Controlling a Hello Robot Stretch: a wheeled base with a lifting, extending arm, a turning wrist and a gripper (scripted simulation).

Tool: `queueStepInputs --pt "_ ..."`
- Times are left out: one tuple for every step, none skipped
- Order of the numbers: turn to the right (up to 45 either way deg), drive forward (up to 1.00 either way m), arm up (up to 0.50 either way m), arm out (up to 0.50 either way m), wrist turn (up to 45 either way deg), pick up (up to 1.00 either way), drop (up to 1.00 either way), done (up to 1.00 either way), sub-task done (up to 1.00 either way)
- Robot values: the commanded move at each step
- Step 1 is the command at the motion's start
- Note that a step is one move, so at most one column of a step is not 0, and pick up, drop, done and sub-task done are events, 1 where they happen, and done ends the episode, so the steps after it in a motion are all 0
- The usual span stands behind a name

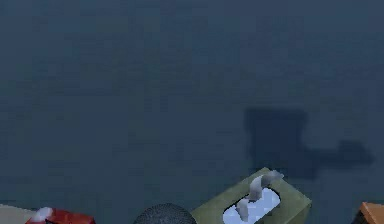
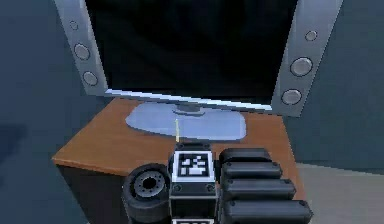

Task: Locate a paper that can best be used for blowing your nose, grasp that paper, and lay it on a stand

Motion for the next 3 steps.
queueStepInputs --pt "0.0 0.15 0.0 0.0 0.0 0.0 0.0 0.0 0.0" --pt "45.0 0.0 0.0 0.0 0.0 0.0 0.0 0.0 0.0" --pt "45.0 0.0 0.0 0.0 0.0 0.0 0.0 0.0 0.0"
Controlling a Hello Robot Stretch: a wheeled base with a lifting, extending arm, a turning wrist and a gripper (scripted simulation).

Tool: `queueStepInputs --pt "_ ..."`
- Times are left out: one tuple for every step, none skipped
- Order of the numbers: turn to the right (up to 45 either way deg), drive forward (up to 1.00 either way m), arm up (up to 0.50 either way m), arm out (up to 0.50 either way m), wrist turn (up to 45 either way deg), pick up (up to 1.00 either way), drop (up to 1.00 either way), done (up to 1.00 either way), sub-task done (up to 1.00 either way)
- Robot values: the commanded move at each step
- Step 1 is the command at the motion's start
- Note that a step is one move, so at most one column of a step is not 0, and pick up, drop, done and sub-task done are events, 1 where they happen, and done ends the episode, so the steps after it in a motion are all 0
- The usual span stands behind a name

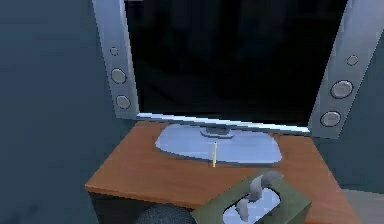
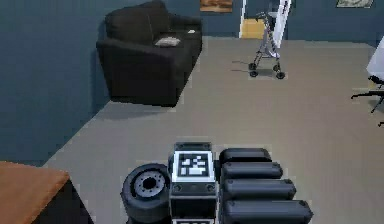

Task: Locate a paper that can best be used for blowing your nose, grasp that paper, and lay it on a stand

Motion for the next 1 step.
queueStepInputs --pt "18.0 0.0 0.0 0.0 0.0 0.0 0.0 0.0 0.0"
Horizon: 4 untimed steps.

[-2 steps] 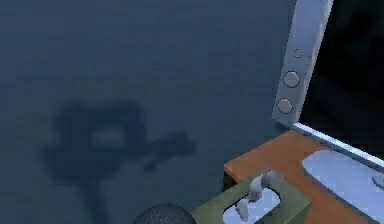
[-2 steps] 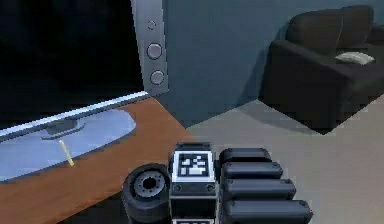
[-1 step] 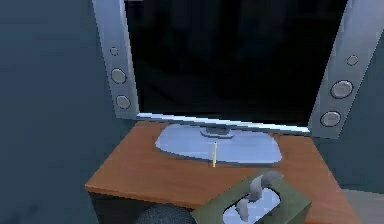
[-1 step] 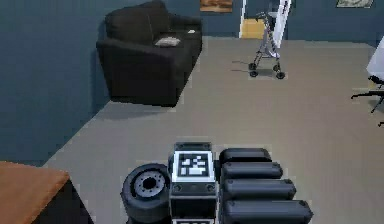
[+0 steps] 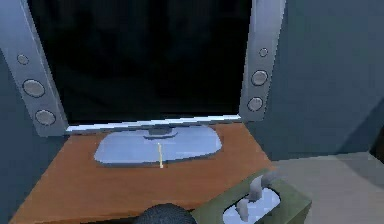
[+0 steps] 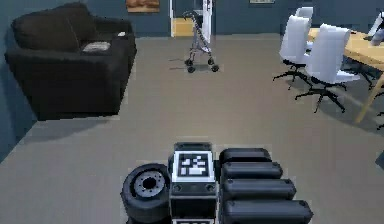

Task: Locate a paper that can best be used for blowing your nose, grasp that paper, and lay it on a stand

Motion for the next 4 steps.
queueStepInputs --pt "-45.0 0.0 0.0 0.0 0.0 0.0 0.0 0.0 0.0" --pt "-45.0 0.0 0.0 0.0 0.0 0.0 0.0 0.0 0.0" --pt "-12.0 0.0 0.0 0.0 0.0 0.0 0.0 0.0 0.0" --pt "0.0 0.0 0.0 0.48 0.0 0.0 0.0 0.0 0.0"
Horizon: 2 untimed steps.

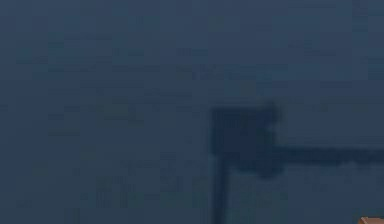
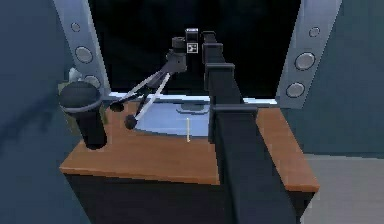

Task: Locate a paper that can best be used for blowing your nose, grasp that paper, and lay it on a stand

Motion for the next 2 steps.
queueStepInputs --pt "0.0 0.0 0.0 0.0 45.0 0.0 0.0 0.0 0.0" --pt "0.0 0.0 0.0 0.0 45.0 0.0 0.0 0.0 0.0"
